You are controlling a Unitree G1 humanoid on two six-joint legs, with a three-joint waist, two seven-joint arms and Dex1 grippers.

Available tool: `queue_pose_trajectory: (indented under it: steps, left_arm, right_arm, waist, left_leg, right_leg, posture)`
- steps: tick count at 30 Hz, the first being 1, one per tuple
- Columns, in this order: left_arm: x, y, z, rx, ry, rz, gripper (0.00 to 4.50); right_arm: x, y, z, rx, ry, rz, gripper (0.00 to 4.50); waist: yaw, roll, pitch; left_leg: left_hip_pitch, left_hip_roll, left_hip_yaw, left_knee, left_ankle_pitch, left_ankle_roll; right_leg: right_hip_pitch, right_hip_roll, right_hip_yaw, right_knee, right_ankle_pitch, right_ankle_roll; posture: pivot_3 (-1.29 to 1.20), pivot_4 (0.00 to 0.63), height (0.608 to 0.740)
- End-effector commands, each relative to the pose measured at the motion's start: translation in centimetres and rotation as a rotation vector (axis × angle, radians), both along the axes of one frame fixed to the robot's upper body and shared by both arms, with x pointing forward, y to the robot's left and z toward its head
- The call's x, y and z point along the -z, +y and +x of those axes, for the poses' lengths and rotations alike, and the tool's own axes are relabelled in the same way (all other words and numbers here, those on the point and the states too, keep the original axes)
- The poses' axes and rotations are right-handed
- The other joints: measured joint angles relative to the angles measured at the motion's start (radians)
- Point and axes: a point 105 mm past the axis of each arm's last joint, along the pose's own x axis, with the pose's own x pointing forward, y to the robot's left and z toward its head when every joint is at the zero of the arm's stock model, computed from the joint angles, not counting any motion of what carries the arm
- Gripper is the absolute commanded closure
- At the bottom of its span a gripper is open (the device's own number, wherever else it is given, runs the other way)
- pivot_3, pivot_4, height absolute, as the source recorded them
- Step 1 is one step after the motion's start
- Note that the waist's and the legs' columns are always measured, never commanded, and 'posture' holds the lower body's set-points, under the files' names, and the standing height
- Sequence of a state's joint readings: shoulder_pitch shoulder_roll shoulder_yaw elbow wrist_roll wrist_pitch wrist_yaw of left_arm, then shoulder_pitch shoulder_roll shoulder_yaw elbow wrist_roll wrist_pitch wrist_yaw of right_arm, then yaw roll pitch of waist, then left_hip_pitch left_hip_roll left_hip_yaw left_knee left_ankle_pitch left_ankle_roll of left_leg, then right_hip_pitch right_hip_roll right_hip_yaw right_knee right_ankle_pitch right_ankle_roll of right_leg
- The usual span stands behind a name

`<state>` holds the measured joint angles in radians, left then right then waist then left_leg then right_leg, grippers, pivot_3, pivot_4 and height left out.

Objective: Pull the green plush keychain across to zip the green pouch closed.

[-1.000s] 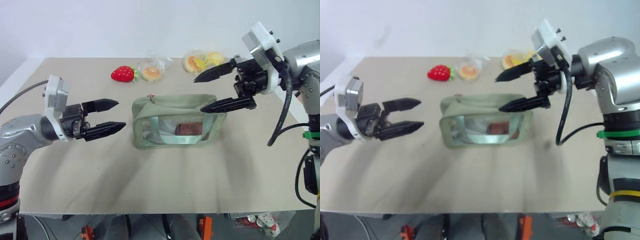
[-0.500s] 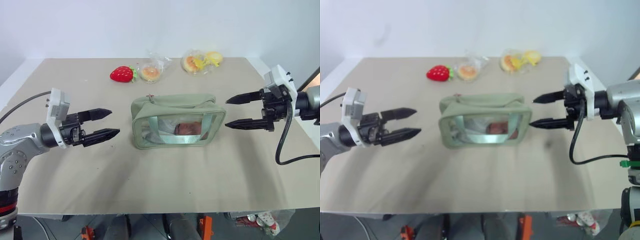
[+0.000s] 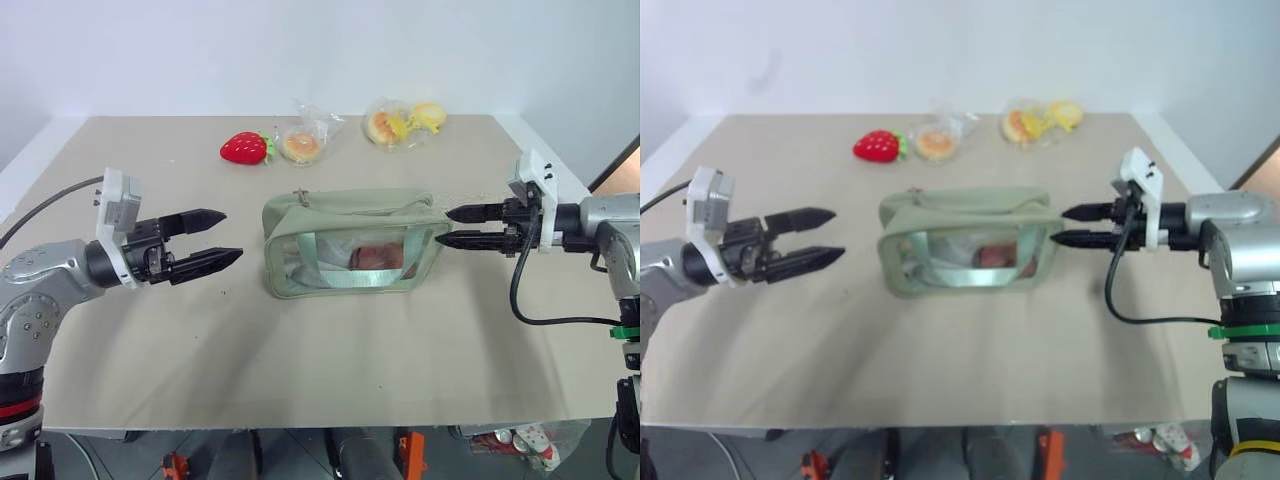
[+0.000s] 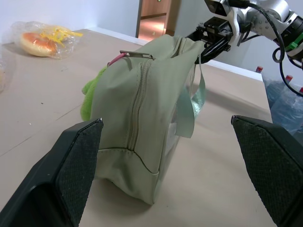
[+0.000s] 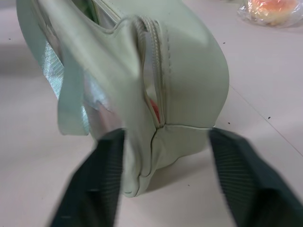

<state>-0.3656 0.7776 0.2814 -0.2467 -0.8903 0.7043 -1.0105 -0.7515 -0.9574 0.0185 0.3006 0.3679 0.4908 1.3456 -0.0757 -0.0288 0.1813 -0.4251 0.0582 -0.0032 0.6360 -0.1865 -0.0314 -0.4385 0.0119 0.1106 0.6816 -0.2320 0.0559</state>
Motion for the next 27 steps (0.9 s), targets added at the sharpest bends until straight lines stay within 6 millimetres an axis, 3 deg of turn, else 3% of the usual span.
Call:
queue_pose_trajectory:
  steps: [1, 4, 5, 10, 16, 23, 27]
  left_arm:
    - [-1.3, 0.4, 0.5, -0.037, -0.046, -0.042, 0.00]
    - [-1.0, 1.7, 3.0, -0.169, -0.037, -0.060, 0.00]
    - [-0.5, 2.2, 4.3, -0.234, -0.026, -0.042, 0.00]
    - [0.9, 3.2, 8.3, -0.379, 0.006, 0.025, 0.00]
    - [-0.7, 2.7, 9.9, -0.382, -0.011, -0.033, 0.00]
    - [-0.9, 1.7, 12.6, -0.366, 0.064, -0.079, 0.00]
    - [-0.9, 0.4, 13.0, -0.292, 0.095, -0.079, 0.00]
  right_arm:
    - [-1.4, 0.0, -0.2, -0.012, -0.046, 0.015, 3.31]
    - [-1.4, 0.4, -0.6, -0.037, -0.043, 0.013, 4.27]
    - [-1.4, 0.5, -0.6, -0.042, -0.042, 0.012, 4.39]
    - [-1.3, 0.8, -0.9, -0.061, -0.033, 0.007, 4.39]
    - [-1.3, 1.0, -1.0, -0.064, -0.036, 0.008, 4.39]
    - [-1.0, 1.2, -1.4, -0.070, -0.044, 0.002, 4.39]
    - [-1.0, 1.5, -1.2, -0.071, -0.051, 0.005, 4.39]
  waist:
    - [0.000, 0.000, 0.000]
    - [0.000, 0.000, 0.000]
    - [0.000, 0.000, 0.000]
    - [0.000, 0.000, 0.000]
    - [-0.001, 0.000, 0.000]
    - [-0.002, 0.000, 0.000]
    - [-0.004, 0.000, 0.000]
  left_leg:
    - [0.000, 0.000, 0.000, 0.000, 0.000, 0.000]
    - [0.000, 0.000, 0.000, 0.000, 0.000, 0.000]
    - [0.000, 0.000, 0.000, 0.001, 0.000, 0.000]
    - [0.002, -0.001, 0.000, 0.001, 0.001, 0.001]
    - [0.001, -0.001, -0.001, -0.001, 0.001, 0.001]
    - [0.001, -0.001, -0.002, -0.001, 0.001, 0.001]
    - [0.001, -0.001, -0.002, -0.001, 0.001, 0.001]
  right_leg:
    - [0.000, 0.000, 0.000, 0.000, 0.000, 0.000]
    - [0.000, 0.000, 0.000, 0.000, 0.000, -0.001]
    - [0.001, 0.000, 0.000, 0.000, 0.000, -0.001]
    - [0.002, 0.000, 0.000, 0.000, 0.001, -0.001]
    - [0.001, 0.001, 0.000, 0.000, 0.003, 0.002]
    - [0.001, 0.001, 0.000, 0.000, 0.002, 0.002]
    - [0.001, 0.001, 0.000, 0.000, 0.003, 0.003]
  posture:
    - [0.00, 0.150, 0.740]
    - [0.00, 0.150, 0.740]
    - [0.00, 0.150, 0.740]
    - [0.00, 0.150, 0.740]
    - [0.00, 0.150, 0.740]
    - [0.00, 0.150, 0.740]
    - [0.00, 0.150, 0.740]
